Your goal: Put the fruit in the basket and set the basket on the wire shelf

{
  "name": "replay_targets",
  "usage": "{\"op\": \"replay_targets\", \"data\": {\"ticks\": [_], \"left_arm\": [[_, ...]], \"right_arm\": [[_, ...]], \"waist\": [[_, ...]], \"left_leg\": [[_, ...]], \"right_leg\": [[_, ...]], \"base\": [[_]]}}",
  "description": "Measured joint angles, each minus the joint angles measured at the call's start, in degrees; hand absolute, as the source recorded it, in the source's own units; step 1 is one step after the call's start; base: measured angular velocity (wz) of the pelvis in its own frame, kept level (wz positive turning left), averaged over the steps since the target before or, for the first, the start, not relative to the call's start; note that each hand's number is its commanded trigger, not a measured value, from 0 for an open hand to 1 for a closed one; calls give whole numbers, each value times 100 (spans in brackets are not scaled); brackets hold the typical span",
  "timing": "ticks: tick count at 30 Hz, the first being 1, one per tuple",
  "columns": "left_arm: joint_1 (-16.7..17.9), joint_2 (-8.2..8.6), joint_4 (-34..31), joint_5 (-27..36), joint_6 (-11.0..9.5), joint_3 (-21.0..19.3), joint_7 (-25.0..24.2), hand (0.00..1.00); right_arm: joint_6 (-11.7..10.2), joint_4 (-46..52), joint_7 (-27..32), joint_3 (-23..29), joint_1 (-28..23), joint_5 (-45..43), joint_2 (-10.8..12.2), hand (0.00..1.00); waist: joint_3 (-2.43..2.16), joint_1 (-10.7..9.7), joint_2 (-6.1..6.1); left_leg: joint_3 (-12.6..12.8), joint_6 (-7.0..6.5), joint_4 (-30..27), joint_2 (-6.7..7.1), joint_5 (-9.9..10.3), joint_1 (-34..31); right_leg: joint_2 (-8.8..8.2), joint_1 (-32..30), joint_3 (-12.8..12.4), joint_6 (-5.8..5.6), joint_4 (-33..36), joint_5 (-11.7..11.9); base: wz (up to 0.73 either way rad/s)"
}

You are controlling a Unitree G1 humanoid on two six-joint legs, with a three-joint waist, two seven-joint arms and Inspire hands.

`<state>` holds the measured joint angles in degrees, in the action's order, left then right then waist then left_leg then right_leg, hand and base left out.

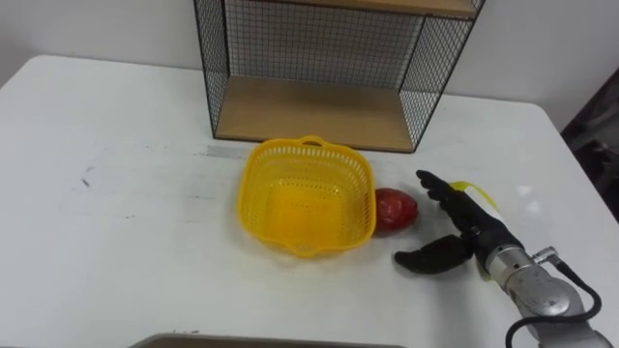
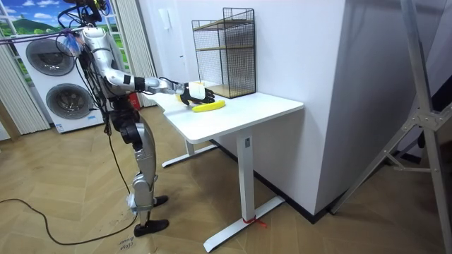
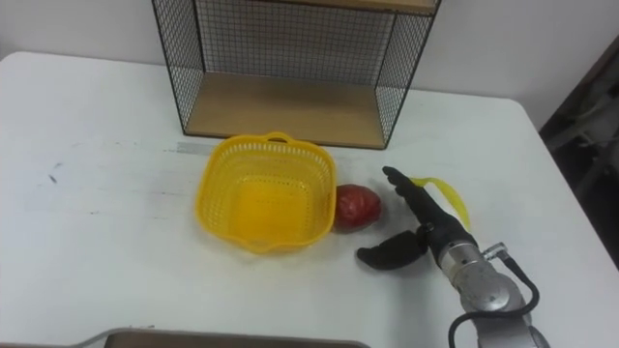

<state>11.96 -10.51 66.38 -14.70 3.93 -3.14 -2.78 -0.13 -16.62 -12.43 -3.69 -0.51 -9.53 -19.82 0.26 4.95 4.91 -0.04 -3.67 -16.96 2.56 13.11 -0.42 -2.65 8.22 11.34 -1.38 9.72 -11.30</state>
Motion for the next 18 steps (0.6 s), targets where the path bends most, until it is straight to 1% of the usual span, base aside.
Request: {"op": "replay_targets", "data": {"ticks": [1, 3, 5, 18], "left_arm": [[-4, 0, 0, 0, 1, 0, 0, 0], [-18, 0, -2, -13, 18, -1, -5, 0], [-25, 0, -7, -99, 26, -3, -13, 0], [-130, -5, -7, -118, 27, 2, -7, 0]], "right_arm": [[0, 0, -9, 3, 4, -3, 0, 0], [0, -21, -33, 7, 48, -4, 0, 0], [0, -26, -36, 8, 57, -4, 0, 0], [-1, -29, -25, 16, 68, -4, 9, 0]], "waist": [[4, 0, 1], [31, 2, -5], [35, 2, -13], [39, 22, -27]], "left_leg": [[-8, 1, -5, 0, 1, -5], [-16, 6, -29, -2, 7, -18], [-20, 7, -34, -3, 7, -25], [-23, 8, -48, -21, 6, -29]], "right_leg": [[3, -1, 1, 1, 0, 2], [16, -4, 3, 8, 0, 12], [19, -8, 7, 10, 0, 15], [22, -20, 5, 15, 1, 18]], "base": [[0], [0], [0], [0]]}}
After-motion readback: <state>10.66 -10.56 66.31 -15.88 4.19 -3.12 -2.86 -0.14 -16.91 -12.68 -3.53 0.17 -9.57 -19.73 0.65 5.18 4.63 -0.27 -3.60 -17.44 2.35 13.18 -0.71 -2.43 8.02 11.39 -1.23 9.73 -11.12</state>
